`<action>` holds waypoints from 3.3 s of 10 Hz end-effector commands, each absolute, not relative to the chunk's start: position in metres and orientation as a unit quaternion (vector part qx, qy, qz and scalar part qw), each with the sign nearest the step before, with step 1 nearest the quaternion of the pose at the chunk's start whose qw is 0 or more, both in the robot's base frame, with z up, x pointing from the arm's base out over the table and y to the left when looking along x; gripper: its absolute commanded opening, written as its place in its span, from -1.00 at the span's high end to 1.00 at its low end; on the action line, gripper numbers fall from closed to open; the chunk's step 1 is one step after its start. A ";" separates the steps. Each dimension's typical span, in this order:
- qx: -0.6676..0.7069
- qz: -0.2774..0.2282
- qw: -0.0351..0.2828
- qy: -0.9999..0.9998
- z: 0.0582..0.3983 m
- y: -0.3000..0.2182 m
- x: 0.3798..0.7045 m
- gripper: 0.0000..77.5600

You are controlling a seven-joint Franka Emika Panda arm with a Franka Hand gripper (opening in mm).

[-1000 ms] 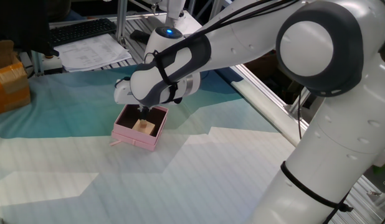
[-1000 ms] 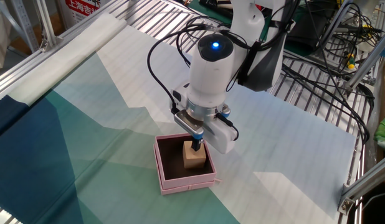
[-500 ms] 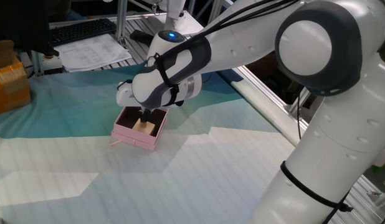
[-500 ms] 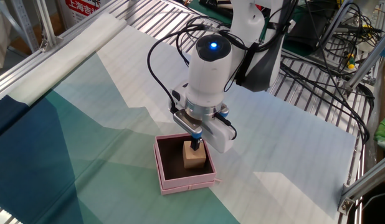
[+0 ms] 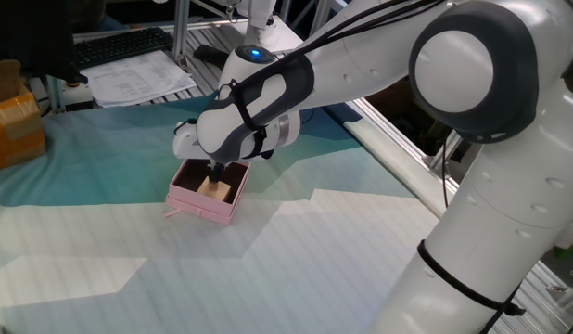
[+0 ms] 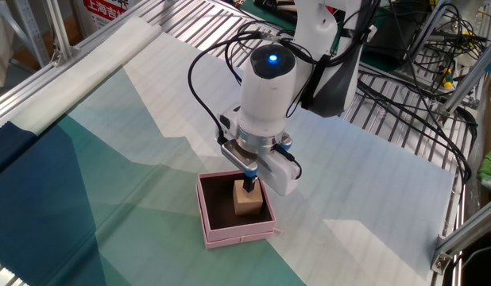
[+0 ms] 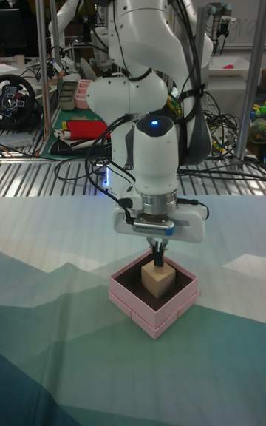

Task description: Take everything out of the gift box

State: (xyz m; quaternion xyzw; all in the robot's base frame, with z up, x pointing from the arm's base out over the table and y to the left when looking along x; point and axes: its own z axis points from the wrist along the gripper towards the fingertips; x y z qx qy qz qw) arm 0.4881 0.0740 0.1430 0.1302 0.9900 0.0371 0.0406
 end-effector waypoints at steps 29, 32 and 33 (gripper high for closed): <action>0.138 0.032 0.043 0.989 0.129 0.077 0.487 0.97; 0.138 0.032 0.043 0.989 0.129 0.077 0.487 0.97; 0.138 0.032 0.043 0.989 0.129 0.077 0.487 0.97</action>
